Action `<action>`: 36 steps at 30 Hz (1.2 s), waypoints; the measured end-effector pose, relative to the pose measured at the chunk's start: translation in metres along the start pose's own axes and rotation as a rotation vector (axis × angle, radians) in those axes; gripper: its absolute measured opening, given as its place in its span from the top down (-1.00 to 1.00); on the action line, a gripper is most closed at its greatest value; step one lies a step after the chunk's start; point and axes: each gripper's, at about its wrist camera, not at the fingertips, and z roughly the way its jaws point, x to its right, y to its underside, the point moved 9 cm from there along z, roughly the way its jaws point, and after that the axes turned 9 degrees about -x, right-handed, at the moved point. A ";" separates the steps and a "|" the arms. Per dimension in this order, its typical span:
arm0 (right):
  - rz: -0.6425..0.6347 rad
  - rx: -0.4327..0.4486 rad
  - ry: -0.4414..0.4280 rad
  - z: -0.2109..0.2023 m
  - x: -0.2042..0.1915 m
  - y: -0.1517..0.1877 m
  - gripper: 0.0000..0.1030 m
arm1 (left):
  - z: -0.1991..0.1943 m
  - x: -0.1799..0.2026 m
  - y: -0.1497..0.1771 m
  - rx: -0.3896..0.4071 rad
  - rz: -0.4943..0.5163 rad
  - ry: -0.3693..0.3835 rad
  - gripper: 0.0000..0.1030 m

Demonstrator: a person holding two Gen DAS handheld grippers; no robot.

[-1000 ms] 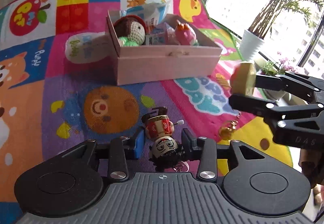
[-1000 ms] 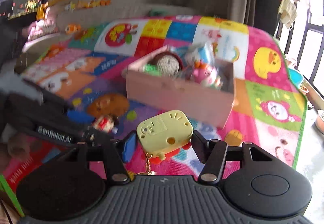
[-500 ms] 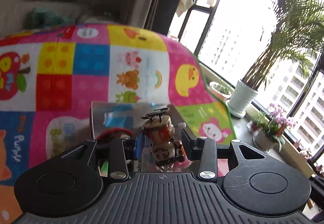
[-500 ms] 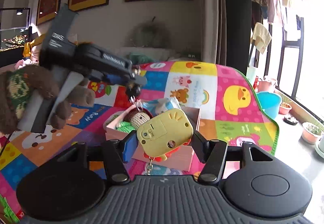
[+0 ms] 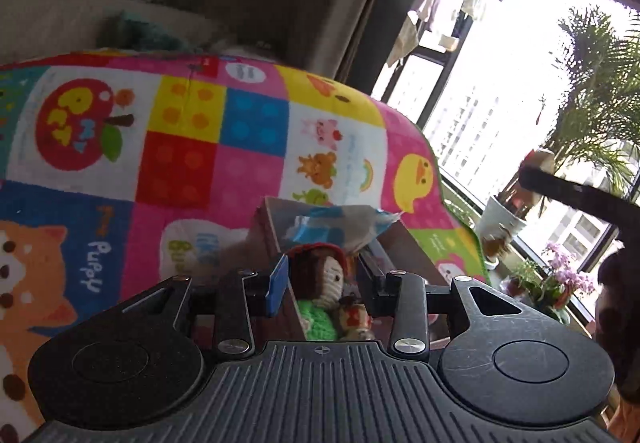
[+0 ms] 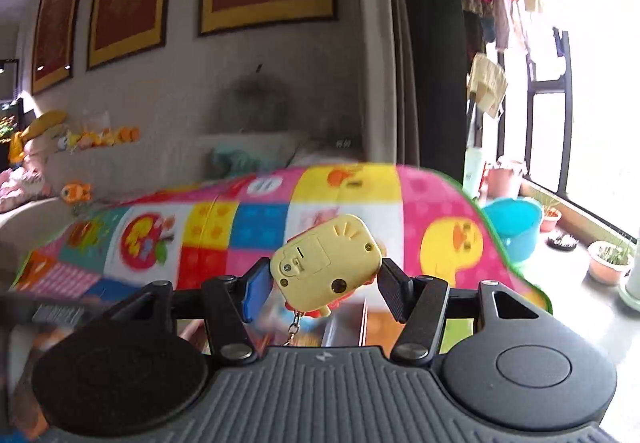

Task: Organize objects
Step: 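Lower the keychain figure into the box with left tool while right tool drops yellow toy in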

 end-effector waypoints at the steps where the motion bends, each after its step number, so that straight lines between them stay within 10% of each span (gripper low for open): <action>1: -0.001 -0.019 -0.009 0.012 0.000 -0.009 -0.23 | -0.002 -0.005 0.003 -0.007 -0.004 -0.012 0.21; 8: 0.075 0.030 -0.008 0.000 0.017 -0.001 -0.60 | 0.013 -0.013 0.025 -0.102 -0.018 0.009 0.21; 17: -0.105 -0.221 0.026 0.020 0.016 0.115 -0.57 | 0.061 -0.006 0.035 -0.194 0.021 -0.122 0.21; 25: -0.201 -0.262 -0.053 0.049 -0.024 0.140 -0.38 | 0.057 -0.038 0.027 -0.177 -0.010 -0.278 -0.51; 36: -0.261 -0.267 -0.095 0.100 -0.105 0.113 -0.40 | 0.020 -0.134 0.016 -0.082 -0.185 -0.340 -0.88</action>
